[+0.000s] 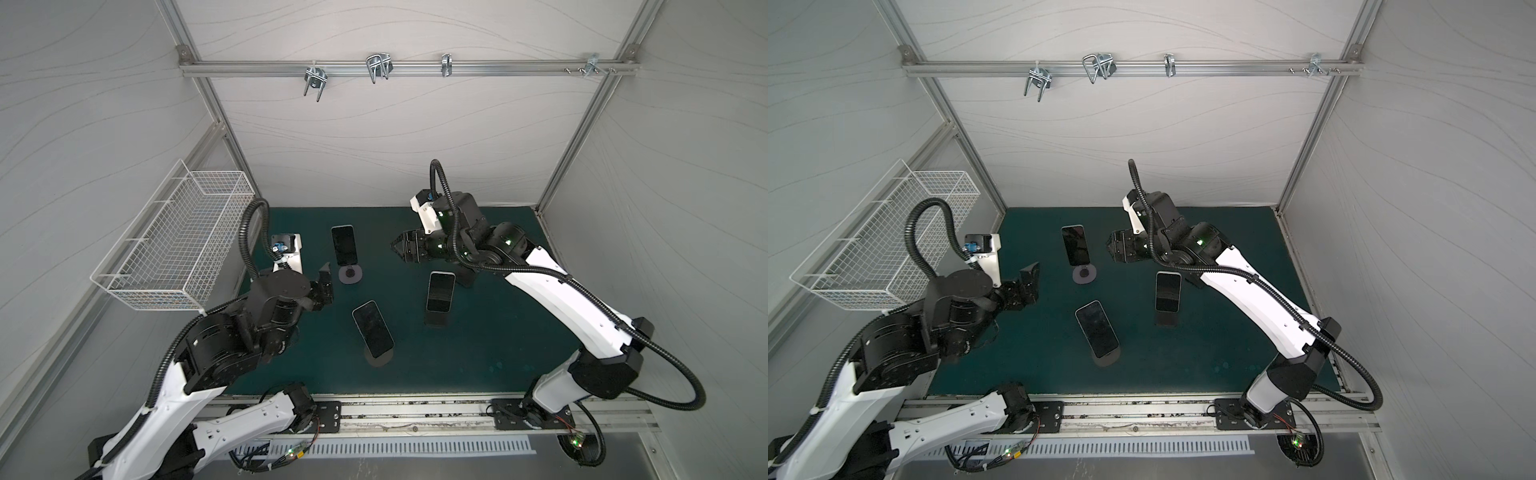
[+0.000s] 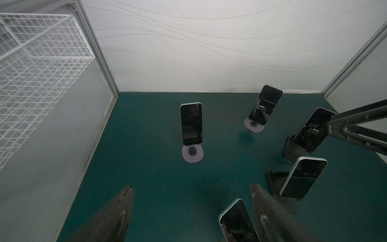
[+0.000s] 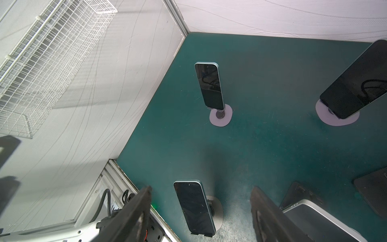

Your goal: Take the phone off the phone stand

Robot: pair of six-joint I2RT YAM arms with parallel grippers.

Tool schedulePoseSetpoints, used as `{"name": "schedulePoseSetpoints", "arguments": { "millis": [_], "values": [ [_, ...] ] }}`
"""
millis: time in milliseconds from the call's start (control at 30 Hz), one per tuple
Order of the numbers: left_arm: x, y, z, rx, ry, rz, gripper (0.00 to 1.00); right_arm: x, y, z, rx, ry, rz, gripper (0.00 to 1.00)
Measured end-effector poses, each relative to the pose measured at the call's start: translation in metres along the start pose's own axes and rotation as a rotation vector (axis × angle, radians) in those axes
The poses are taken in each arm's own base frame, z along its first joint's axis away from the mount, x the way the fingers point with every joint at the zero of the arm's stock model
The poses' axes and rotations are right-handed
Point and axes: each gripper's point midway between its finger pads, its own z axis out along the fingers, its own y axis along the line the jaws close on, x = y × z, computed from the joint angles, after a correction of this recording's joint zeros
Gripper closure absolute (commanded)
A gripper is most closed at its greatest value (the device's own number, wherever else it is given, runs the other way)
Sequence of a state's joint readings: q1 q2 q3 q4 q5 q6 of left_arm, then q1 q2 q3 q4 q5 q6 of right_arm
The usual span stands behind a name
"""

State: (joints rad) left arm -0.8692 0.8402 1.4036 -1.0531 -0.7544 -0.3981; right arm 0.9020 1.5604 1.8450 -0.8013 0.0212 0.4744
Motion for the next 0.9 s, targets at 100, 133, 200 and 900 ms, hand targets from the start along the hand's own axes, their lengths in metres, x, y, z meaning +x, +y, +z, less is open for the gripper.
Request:
{"name": "schedulePoseSetpoints", "arguments": {
  "millis": [100,133,200,900],
  "values": [
    [0.005,-0.006,0.011,0.006,0.026,-0.013,0.10,-0.001,0.000,-0.002,0.002,-0.005,-0.012,0.28],
    [0.008,-0.005,0.016,0.002,0.044,-0.029,0.12,-0.001,-0.001,-0.005,0.003,-0.009,-0.018,0.27],
    [0.012,0.000,0.028,-0.023,0.080,-0.069,0.14,0.001,-0.002,-0.010,0.007,-0.014,-0.028,0.27],
    [0.037,-0.028,0.134,-0.037,0.343,-0.080,0.08,0.079,-0.007,-0.077,-0.119,0.093,-0.027,0.27]
  ]
}}
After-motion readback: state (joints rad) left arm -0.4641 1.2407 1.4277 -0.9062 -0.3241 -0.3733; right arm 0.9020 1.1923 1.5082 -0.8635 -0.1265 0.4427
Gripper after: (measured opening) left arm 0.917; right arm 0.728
